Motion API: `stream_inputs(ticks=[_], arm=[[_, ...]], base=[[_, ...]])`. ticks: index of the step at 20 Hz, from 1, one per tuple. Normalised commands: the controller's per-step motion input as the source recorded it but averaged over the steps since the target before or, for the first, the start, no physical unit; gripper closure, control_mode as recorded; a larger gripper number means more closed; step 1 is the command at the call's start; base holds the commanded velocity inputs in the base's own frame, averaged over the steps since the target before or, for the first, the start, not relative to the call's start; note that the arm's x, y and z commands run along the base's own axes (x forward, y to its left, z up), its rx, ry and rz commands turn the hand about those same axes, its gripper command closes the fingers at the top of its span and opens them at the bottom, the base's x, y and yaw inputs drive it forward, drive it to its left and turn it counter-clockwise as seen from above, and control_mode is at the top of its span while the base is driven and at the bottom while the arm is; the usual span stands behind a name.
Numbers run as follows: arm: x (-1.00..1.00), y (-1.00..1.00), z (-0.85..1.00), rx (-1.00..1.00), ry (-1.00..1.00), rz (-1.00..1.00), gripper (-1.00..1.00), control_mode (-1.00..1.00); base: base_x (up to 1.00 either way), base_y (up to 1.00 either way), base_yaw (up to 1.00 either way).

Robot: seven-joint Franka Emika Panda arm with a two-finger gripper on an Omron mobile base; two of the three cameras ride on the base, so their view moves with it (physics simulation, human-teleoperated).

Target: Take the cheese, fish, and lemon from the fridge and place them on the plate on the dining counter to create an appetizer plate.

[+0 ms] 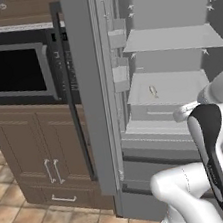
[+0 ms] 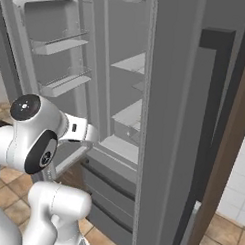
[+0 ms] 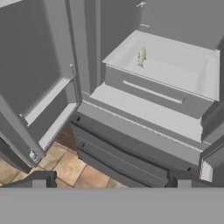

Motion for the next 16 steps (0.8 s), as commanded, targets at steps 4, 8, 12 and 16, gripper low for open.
stream_inputs(ticks=[4, 8, 12, 16], arm=[[0.00, 0.00, 0.00, 0.00, 0.00, 0.00, -1.00, 1.00], [0.00, 0.00, 0.00, 0.00, 0.00, 0.00, -1.00, 1.00], [0.00, 0.00, 0.00, 0.00, 0.00, 0.00, -1.00, 1.00], [0.00, 0.00, 0.00, 0.00, 0.00, 0.00, -1.00, 1.00]], base=[[0.22, -0.01, 0.00], [0.19, 0.00, -0.04], [0.23, 0.00, -0.14], [0.26, 0.00, -0.18]])
